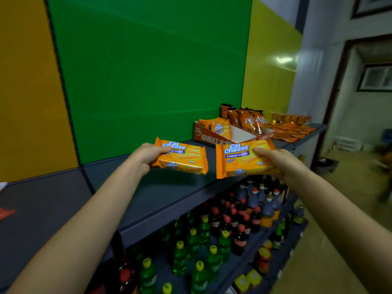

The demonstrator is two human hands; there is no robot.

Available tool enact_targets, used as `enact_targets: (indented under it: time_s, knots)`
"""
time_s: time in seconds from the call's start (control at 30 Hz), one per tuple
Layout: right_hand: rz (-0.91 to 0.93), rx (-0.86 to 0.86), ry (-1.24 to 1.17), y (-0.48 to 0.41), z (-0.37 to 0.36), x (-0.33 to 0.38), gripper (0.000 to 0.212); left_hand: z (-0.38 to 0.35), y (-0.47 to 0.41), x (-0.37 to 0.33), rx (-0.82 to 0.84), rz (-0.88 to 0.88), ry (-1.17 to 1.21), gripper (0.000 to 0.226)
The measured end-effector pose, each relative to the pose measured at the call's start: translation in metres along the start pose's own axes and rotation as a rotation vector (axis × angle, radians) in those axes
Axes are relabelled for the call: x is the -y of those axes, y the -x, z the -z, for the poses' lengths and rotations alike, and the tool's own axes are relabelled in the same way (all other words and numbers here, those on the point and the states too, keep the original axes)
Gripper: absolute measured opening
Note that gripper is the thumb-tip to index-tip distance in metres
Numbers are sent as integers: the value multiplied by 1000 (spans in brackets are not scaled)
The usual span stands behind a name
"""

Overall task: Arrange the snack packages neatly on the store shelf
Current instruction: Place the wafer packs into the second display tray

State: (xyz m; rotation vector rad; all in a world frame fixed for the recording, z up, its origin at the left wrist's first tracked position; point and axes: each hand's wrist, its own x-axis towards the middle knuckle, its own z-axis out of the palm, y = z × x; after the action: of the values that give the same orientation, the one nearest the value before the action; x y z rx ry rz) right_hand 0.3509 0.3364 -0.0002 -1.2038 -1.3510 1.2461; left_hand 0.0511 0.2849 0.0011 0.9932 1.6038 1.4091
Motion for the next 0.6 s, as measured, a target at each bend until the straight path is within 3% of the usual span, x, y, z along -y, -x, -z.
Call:
enact_targets:
  time_s: [0.13, 0.27, 0.43, 0.53, 0.6]
  knots:
    - [-10, -42, -19, -35, 30, -4, 47, -55, -34, -8, 32, -6, 13, 19]
    - [10, -48, -33, -77, 54, -4, 37, -100, -75, -20, 48, -25, 9, 15]
    - [41, -98, 2, -150, 81, 6, 63, -149, -134, -40, 51, -58, 4, 23]
    - [65, -89, -1, -193, 92, 16, 55, -174, -168, -52, 38, -80, 15, 6]
    - [72, -74, -28, -220, 96, 20, 43, -188, -188, -58, 18, -83, 17, 11]
